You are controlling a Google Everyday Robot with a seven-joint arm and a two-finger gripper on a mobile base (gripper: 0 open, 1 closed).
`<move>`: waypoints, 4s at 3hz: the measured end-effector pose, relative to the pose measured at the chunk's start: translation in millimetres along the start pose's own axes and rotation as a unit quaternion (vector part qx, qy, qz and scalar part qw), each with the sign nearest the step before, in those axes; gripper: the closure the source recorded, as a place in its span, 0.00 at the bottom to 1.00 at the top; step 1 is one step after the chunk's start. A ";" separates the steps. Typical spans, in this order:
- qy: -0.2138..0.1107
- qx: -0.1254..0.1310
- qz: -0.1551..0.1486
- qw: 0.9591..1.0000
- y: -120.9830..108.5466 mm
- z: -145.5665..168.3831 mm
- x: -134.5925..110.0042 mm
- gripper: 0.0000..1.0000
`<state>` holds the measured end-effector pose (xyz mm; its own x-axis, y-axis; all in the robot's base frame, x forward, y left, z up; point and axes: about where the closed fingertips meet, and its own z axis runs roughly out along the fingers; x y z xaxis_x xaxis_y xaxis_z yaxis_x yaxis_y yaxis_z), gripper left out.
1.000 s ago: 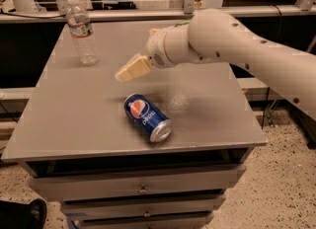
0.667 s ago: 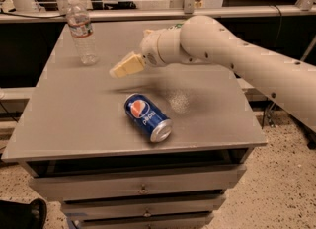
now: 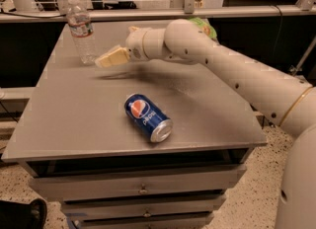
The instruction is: Move water bottle near green rice chip bag
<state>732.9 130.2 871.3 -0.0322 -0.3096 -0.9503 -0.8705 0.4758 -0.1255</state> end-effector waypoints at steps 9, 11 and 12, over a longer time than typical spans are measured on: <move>-0.047 0.018 0.039 0.998 20.6 -14.5 -21.2 1.00; -0.014 0.147 0.037 0.988 -10.6 -161.0 13.9 1.00; -0.014 0.147 0.037 0.988 -10.4 -160.8 13.8 1.00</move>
Offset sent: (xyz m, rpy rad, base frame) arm 0.0317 0.0900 -0.0041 0.1688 0.0528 0.0987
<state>662.5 -11.4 905.3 -0.0731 -0.2442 -0.9670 -0.6860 0.7161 -0.1290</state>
